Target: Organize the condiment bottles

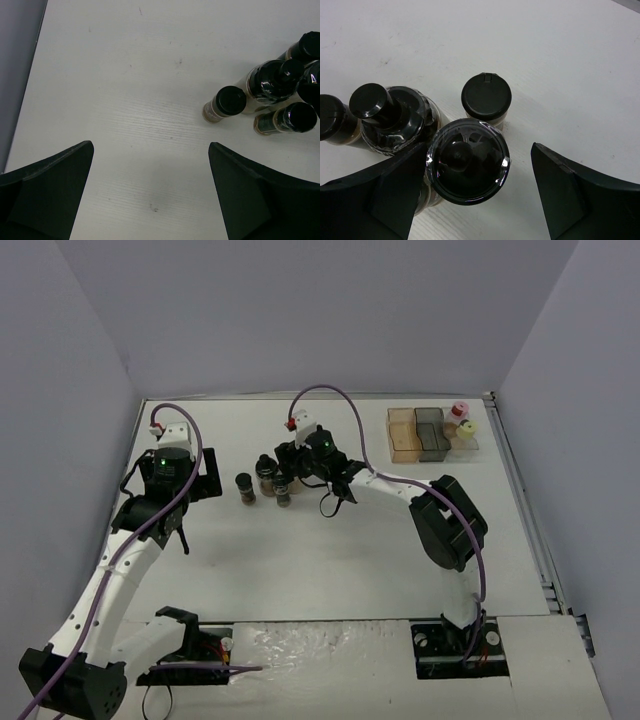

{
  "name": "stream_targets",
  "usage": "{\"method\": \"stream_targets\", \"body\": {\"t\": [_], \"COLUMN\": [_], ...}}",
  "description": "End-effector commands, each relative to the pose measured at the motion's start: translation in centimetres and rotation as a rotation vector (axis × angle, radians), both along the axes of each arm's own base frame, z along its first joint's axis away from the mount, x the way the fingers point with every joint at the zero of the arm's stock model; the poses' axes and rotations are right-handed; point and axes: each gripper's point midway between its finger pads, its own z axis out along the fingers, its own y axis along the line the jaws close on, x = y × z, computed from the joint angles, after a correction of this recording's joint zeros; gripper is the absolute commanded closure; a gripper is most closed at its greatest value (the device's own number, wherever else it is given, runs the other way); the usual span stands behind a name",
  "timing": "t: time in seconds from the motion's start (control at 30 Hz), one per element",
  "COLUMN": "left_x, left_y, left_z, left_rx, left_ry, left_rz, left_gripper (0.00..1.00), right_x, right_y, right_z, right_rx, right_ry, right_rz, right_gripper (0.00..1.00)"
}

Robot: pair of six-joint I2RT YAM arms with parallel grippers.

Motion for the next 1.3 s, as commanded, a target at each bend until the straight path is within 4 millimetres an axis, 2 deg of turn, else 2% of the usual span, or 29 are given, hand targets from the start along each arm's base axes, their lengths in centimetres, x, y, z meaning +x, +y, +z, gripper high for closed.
{"method": "stream_targets", "body": {"t": [0.0, 0.2, 0.53, 0.67, 0.77, 0.97, 1.03, 1.17, 1.27], "left_x": [0.9, 0.9, 0.9, 0.9, 1.0, 0.9, 0.9, 0.9, 1.0], "left_y": [-0.2, -0.2, -0.3, -0.3, -0.4, -0.4, -0.4, -0.4, -0.4], "left_z": [2.2, 2.1, 2.0, 1.9, 2.0, 2.0, 2.0, 2.0, 2.0], "left_rx": [-0.036, -0.036, -0.037, -0.038, -0.04, -0.041, -0.041, -0.041, -0.04], "left_ry": [-0.082, -0.079, -0.074, -0.072, -0.073, -0.075, -0.074, -0.074, -0.072], "left_rz": [0.008, 0.006, 0.002, 0.001, 0.0, 0.001, 0.001, 0.001, 0.002], "left_gripper": [0.03, 0.03, 0.03, 0.03, 0.03, 0.03, 0.03, 0.03, 0.03], "right_x": [1.3, 1.3, 1.2, 1.4, 1.8, 3.0, 3.5, 4.7, 6.4], "right_y": [0.8, -0.6, -2.7, -4.3, -6.2, -11.3, -13.3, -17.8, -22.7], "right_z": [3.7, 2.8, 2.1, 2.5, 3.3, 7.0, 9.2, 13.7, 16.1], "right_rx": [0.059, 0.022, 0.003, 0.002, 0.006, 0.013, 0.014, 0.011, 0.0], "right_ry": [-0.095, -0.093, -0.08, -0.087, -0.096, -0.147, -0.182, -0.259, -0.299], "right_rz": [-0.018, -0.067, -0.108, -0.143, -0.177, -0.255, -0.283, -0.354, -0.449], "right_gripper": [0.21, 0.27, 0.45, 0.54, 0.68, 0.84, 0.88, 0.94, 0.95]}}
